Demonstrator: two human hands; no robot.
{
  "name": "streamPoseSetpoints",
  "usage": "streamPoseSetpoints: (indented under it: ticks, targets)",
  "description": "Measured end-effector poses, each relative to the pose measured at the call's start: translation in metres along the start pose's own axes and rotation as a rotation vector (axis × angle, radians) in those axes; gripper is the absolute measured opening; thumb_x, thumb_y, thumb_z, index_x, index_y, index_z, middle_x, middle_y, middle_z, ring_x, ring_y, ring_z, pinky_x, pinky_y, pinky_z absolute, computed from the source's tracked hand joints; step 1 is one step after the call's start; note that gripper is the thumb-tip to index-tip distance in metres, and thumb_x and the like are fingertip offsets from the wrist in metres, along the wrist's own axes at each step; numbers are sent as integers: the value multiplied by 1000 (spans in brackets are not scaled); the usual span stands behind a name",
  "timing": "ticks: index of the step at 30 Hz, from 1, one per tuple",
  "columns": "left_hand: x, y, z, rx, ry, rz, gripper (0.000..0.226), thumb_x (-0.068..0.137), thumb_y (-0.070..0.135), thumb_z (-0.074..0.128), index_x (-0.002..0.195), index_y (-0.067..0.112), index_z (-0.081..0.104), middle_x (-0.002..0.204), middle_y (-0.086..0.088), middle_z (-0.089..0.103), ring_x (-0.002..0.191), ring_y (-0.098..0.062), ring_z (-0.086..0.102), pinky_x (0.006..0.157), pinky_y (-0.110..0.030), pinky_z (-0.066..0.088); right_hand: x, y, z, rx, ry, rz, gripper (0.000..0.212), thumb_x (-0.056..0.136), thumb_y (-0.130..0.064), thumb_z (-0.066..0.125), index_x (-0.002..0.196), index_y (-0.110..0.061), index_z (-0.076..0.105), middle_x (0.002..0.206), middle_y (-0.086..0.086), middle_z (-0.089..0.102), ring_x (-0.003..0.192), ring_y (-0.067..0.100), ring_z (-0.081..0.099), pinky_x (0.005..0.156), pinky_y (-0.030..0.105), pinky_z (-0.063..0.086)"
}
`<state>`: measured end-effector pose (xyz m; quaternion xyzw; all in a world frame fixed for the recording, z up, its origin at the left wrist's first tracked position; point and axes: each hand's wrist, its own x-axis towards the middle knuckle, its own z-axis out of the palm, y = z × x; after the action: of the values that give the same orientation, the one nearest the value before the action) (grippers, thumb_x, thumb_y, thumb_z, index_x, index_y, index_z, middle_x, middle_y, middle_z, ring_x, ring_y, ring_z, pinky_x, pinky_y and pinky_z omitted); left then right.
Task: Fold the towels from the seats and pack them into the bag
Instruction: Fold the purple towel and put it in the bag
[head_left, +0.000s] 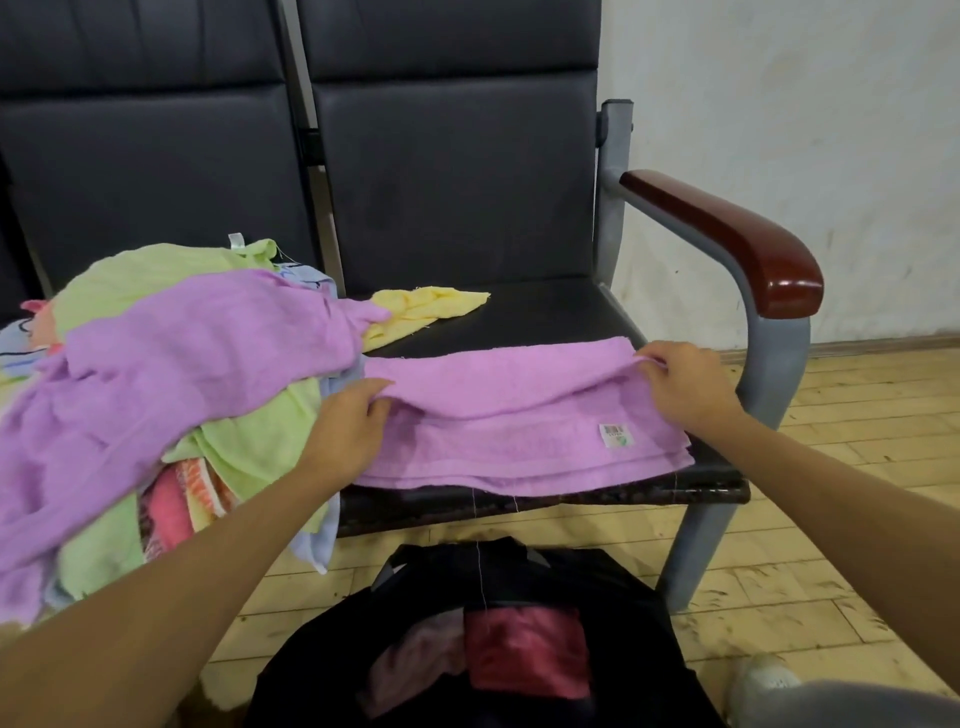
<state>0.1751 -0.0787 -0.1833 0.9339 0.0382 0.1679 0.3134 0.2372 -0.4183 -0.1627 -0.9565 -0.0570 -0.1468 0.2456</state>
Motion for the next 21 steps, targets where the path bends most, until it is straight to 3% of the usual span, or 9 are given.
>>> streamPoseSetpoints:
  ticks: [4, 8, 12, 14, 16, 19, 21]
  targets:
    - [-9, 9, -31, -71, 101, 74, 28, 98, 7, 46, 117, 9, 67, 110, -4, 65, 100, -17, 55, 81, -19, 34, -15, -7, -24, 47, 86, -21, 25, 101, -15, 51, 116, -6, 68, 107, 12, 69, 83, 16, 53, 76, 26, 38]
    - [-27, 10, -52, -72, 60, 102, 26, 98, 7, 49, 115, 10, 68, 107, 1, 62, 98, -11, 51, 77, -15, 31, -37, -9, -45, 11, 96, -54, 24, 100, -17, 53, 114, -7, 69, 95, 7, 68, 78, 14, 53, 67, 19, 37]
    - [-39, -2, -50, -10, -167, 45, 26, 98, 13, 51, 118, 10, 67, 119, -6, 65, 105, -17, 56, 82, -20, 36, -60, -3, -48, -54, -49, -98, 20, 98, -18, 54, 99, -7, 71, 82, 6, 67, 65, 8, 51, 56, 14, 33]
    - [-46, -4, -45, 34, -332, -20, 31, 98, 19, 54, 127, 11, 61, 137, -6, 55, 127, -20, 49, 101, -22, 32, -70, 1, -41, -95, -186, -56, 27, 99, -25, 53, 86, -9, 70, 75, 5, 65, 64, 12, 55, 57, 17, 37]
    - [-49, -3, -40, 24, -421, -75, 43, 96, 28, 57, 137, 15, 52, 149, -2, 41, 138, -16, 36, 109, -23, 23, -72, 2, -33, -121, -215, 0, 35, 100, -27, 52, 75, -7, 67, 66, 5, 60, 60, 12, 52, 55, 17, 35]
    - [-43, -2, -33, -41, -325, -196, 51, 96, 28, 57, 142, 9, 45, 148, -6, 41, 138, -21, 36, 110, -28, 26, -63, -2, -25, -81, -142, 64, 24, 98, -18, 55, 88, -2, 70, 84, 12, 68, 72, 19, 59, 64, 22, 42]
    - [-35, -2, -27, -54, -200, -256, 32, 95, 20, 58, 119, -1, 59, 118, -13, 60, 114, -29, 53, 87, -26, 42, -55, -6, -19, -31, -128, 140, 21, 94, -17, 62, 107, -1, 66, 103, 12, 66, 90, 25, 61, 76, 27, 46]
